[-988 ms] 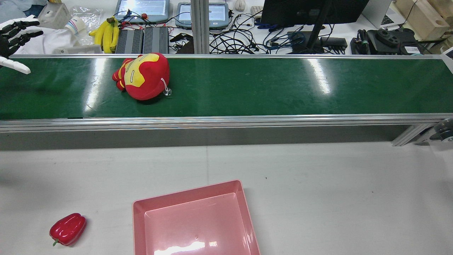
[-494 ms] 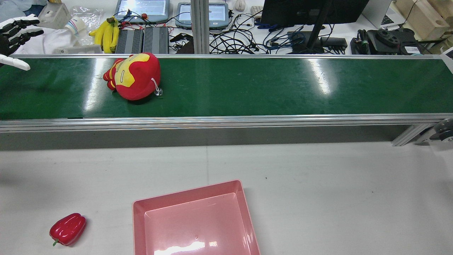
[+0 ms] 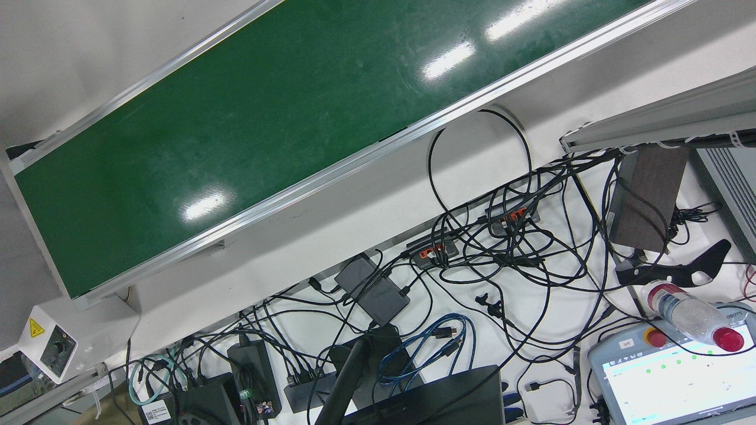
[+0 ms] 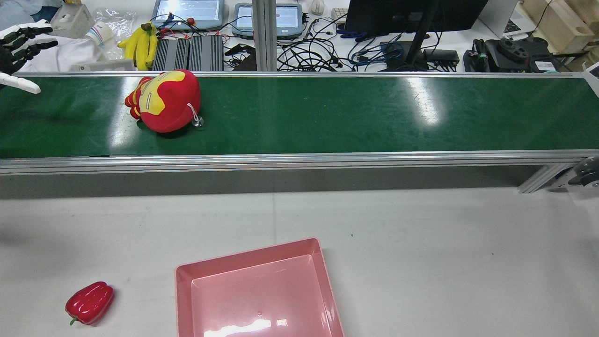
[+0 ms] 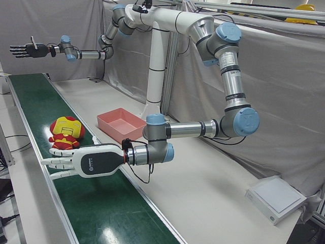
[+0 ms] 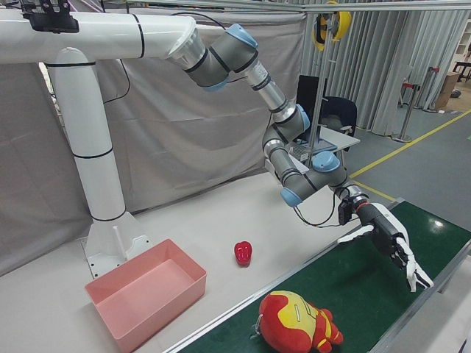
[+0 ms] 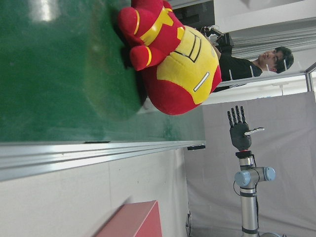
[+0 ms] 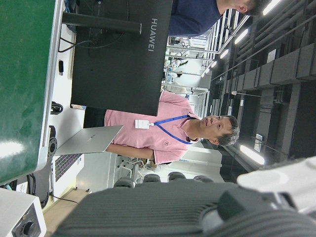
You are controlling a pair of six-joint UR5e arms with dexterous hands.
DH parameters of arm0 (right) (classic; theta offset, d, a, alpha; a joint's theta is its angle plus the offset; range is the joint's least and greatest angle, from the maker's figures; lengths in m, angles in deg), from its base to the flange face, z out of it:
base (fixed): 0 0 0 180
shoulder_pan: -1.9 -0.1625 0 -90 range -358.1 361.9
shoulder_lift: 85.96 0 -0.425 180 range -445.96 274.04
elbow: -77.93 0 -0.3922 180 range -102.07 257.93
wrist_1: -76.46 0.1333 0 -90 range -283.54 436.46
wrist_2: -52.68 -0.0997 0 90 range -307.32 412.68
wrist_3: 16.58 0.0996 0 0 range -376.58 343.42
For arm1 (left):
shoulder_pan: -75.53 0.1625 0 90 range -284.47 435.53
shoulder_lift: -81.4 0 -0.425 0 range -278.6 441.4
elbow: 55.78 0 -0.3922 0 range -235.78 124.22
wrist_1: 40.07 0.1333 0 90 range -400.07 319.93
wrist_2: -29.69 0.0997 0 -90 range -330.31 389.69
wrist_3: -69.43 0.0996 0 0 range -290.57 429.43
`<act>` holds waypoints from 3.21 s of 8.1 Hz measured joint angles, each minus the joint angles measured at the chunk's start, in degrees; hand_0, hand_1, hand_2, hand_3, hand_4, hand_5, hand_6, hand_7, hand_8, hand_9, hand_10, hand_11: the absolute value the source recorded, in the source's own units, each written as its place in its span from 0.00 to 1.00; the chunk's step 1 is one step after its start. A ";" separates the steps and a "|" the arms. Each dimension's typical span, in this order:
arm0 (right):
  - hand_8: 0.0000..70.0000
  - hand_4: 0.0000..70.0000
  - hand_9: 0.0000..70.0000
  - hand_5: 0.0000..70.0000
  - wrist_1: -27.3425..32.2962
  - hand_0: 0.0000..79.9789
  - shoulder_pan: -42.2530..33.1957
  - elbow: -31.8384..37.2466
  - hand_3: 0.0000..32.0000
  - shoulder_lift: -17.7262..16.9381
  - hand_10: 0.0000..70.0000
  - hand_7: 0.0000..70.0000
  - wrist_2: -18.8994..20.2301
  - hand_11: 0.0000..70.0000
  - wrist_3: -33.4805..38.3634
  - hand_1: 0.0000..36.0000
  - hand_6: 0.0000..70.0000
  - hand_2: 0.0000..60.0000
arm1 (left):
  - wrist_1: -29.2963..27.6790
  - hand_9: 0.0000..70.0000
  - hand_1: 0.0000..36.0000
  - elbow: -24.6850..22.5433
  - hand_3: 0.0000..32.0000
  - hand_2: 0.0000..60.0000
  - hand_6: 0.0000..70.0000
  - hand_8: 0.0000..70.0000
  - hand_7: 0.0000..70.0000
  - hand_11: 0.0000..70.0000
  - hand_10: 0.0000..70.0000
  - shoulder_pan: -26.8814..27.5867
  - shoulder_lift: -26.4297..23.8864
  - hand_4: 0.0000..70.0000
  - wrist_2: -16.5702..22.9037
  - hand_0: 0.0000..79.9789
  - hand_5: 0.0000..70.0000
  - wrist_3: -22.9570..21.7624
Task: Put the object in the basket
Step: 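Move the left hand toward the Iron Man plush on the belt, then close the left hand fingers around the Iron Man plush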
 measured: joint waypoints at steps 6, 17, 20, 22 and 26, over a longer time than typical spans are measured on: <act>0.00 0.00 0.00 0.00 0.00 0.00 0.04 0.02 0.00 0.00 0.00 0.00 0.00 0.00 0.00 0.00 0.00 0.00 | 3.46 0.23 0.58 -1.04 0.00 0.00 0.06 0.14 0.06 0.00 0.00 0.03 -1.31 0.17 0.06 0.80 0.31 5.53; 0.00 0.00 0.00 0.00 0.00 0.00 0.06 0.02 0.00 0.00 0.00 0.00 0.00 0.00 0.00 0.00 0.00 0.00 | 16.60 0.22 0.59 -7.60 0.00 0.00 0.06 0.14 0.05 0.00 0.00 5.45 -3.78 0.15 -0.12 0.76 0.29 20.47; 0.00 0.00 0.00 0.00 0.00 0.00 0.03 0.00 0.00 0.00 0.00 0.00 0.00 0.00 0.00 0.00 0.00 0.00 | 17.02 0.22 0.60 -7.64 0.00 0.00 0.06 0.14 0.05 0.00 0.00 5.54 -3.69 0.16 -0.09 0.76 0.29 22.00; 0.00 0.00 0.00 0.00 0.00 0.00 0.00 0.00 0.00 0.00 0.00 0.00 0.00 0.00 0.00 0.00 0.00 0.00 | 17.22 0.22 0.61 -7.67 0.00 0.00 0.05 0.14 0.05 0.00 0.00 5.74 -3.69 0.15 -0.04 0.75 0.29 22.71; 0.00 0.00 0.00 0.00 0.00 0.00 0.00 0.02 0.00 0.00 0.00 0.00 0.00 0.00 0.00 0.00 0.00 0.00 | 19.04 0.61 0.66 -7.72 0.00 0.39 0.16 0.41 0.33 0.28 0.17 7.79 -3.77 0.34 -0.03 0.71 1.00 25.37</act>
